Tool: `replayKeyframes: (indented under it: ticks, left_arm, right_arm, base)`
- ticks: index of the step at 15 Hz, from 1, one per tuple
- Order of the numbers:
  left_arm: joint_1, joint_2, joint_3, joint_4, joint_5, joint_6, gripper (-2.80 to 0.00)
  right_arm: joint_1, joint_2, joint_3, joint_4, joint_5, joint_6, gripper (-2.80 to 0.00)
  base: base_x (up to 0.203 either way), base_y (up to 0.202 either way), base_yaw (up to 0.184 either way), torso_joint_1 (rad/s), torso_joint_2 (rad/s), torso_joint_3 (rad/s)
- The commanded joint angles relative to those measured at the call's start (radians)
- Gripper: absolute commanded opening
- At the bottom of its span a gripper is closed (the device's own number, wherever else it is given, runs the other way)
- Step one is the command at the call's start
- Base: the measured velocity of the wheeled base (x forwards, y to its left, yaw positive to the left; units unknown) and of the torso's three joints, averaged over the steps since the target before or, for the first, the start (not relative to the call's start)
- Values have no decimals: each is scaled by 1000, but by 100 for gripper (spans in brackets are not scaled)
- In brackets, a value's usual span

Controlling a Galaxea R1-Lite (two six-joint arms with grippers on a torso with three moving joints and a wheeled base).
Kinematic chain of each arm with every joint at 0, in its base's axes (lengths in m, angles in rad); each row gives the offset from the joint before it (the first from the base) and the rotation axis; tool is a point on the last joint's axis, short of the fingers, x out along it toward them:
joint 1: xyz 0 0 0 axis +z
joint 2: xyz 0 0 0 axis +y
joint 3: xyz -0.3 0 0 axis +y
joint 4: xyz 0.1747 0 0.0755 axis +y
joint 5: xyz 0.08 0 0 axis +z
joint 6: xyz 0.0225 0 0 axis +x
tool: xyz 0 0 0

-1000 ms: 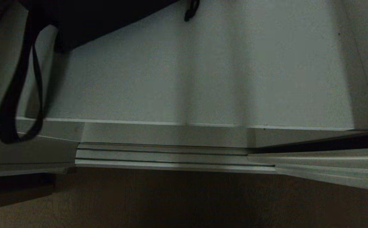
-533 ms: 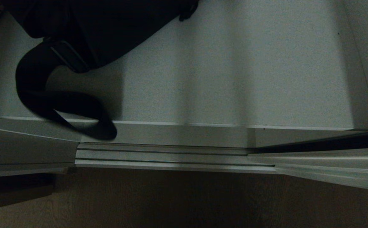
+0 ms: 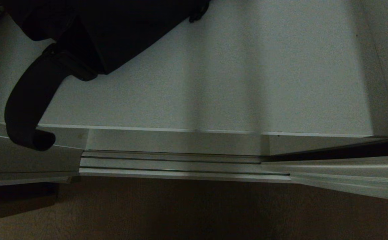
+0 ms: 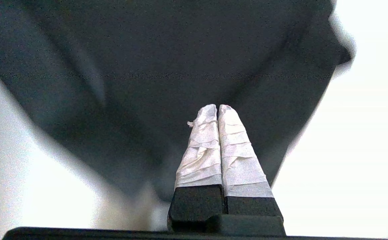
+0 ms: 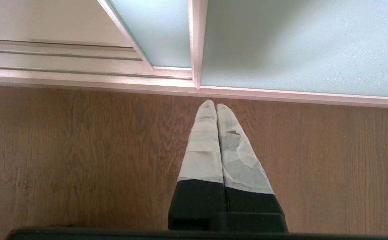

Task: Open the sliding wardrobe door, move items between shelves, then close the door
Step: Place the bag on the higher shelf

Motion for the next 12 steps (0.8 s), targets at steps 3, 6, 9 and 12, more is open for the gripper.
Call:
replayKeyframes:
  ticks: [3,6,9,12]
  left_arm:
    - [-8,-54,25,343,-56,-95,-280]
    - [-10,-80,25,426,-230,-228,-280]
    - [-8,-44,29,505,-257,-253,-280]
    - [-7,46,30,506,-246,-251,-280]
  right_arm:
    - [0,0,1,0,0,-1,-280]
    - [0,0,1,0,0,-1,-280]
    - [0,0,0,0,0,0,-280]
    - [0,0,-1,0,0,0,-280]
  base:
    - [0,0,0,0,0,0]
    - [0,0,0,0,0,0]
    - [0,0,0,0,0,0]
    - [0,0,0,0,0,0]
